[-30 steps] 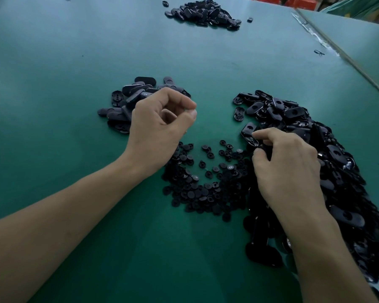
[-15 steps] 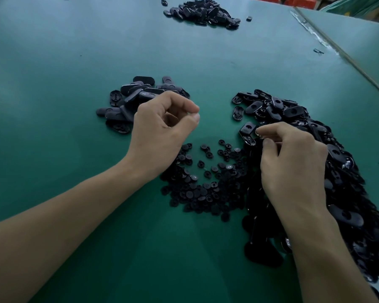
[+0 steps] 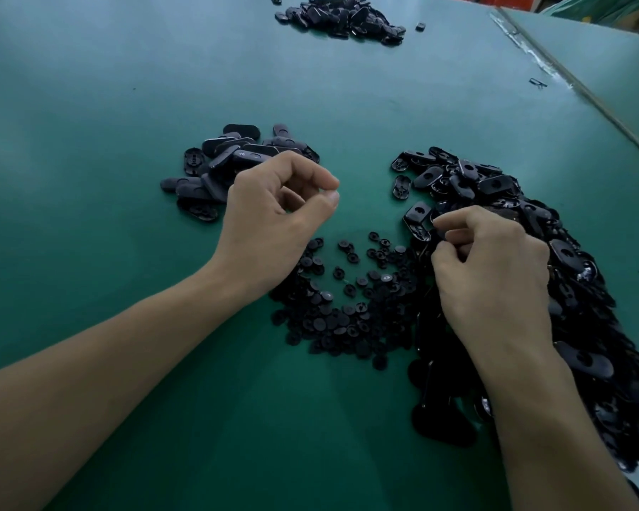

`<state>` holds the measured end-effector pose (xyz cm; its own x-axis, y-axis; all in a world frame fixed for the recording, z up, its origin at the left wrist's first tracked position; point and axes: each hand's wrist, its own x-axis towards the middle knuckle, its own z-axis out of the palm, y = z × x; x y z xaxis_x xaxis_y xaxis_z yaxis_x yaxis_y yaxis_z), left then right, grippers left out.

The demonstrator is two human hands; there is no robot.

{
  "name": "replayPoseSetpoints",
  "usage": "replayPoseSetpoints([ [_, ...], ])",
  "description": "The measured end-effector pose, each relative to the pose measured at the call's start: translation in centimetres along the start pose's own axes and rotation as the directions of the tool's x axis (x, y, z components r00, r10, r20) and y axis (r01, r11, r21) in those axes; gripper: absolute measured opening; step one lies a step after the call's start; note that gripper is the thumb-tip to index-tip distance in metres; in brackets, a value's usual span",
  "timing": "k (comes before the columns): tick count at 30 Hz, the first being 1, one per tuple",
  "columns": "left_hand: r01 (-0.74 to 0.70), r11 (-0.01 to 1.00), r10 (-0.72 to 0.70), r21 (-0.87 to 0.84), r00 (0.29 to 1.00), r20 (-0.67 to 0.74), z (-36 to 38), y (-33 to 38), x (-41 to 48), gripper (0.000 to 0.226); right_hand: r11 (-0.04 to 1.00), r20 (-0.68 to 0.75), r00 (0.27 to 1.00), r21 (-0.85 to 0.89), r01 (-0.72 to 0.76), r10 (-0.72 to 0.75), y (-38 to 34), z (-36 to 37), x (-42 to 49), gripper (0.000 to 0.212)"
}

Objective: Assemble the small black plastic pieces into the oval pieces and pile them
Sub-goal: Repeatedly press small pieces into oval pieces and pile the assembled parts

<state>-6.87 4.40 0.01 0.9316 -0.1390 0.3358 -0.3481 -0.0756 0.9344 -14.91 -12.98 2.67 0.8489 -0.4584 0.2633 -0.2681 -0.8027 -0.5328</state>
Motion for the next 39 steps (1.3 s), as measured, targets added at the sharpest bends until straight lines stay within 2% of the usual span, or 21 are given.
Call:
replayPoseSetpoints([
  [4,-0.002,1.0,0.002,0.012,1.0,0.02,-0.02,-0.08,-0.07,0.018,1.0,-0.015,1.0,-0.005,-0.022,0.022,0.37,-0.03,0.27,0.03],
  [9,-0.009,1.0,0.008,0.022,0.999,0.039,-0.05,-0.18,-0.11,0.013,1.0,-0.049,0.998,0.01,0.026,-0.025,0.54,0.24,0.39,0.025],
  [18,-0.018,0.999,0.016,0.032,0.998,0.058,0.03,-0.26,-0.1,0.008,0.959,-0.143,0.981,0.233,0.159,-0.128,-0.09,0.4,0.31,0.021],
  [24,-0.046,0.997,0.04,0.068,0.996,0.084,0.23,-0.32,-0.23,0.004,0.979,-0.133,0.986,0.164,0.121,-0.099,0.46,0.43,0.44,0.022],
  [30,-0.047,0.996,0.04,0.072,0.995,0.086,0.22,-0.41,-0.13,0.002,0.973,-0.149,0.983,0.186,0.135,-0.108,0.52,0.47,0.58,0.024],
  [35,-0.039,0.997,0.032,0.064,0.994,0.108,0.18,-0.39,-0.2,0.003,0.955,-0.157,0.973,0.216,0.204,-0.172,0.45,0.69,0.42,0.024],
  [39,-0.063,0.997,0.052,0.046,0.976,0.212,0.17,-0.17,-0.48,0.015,0.891,-0.149,0.943,0.312,0.329,-0.296,-0.09,0.86,0.16,0.027],
])
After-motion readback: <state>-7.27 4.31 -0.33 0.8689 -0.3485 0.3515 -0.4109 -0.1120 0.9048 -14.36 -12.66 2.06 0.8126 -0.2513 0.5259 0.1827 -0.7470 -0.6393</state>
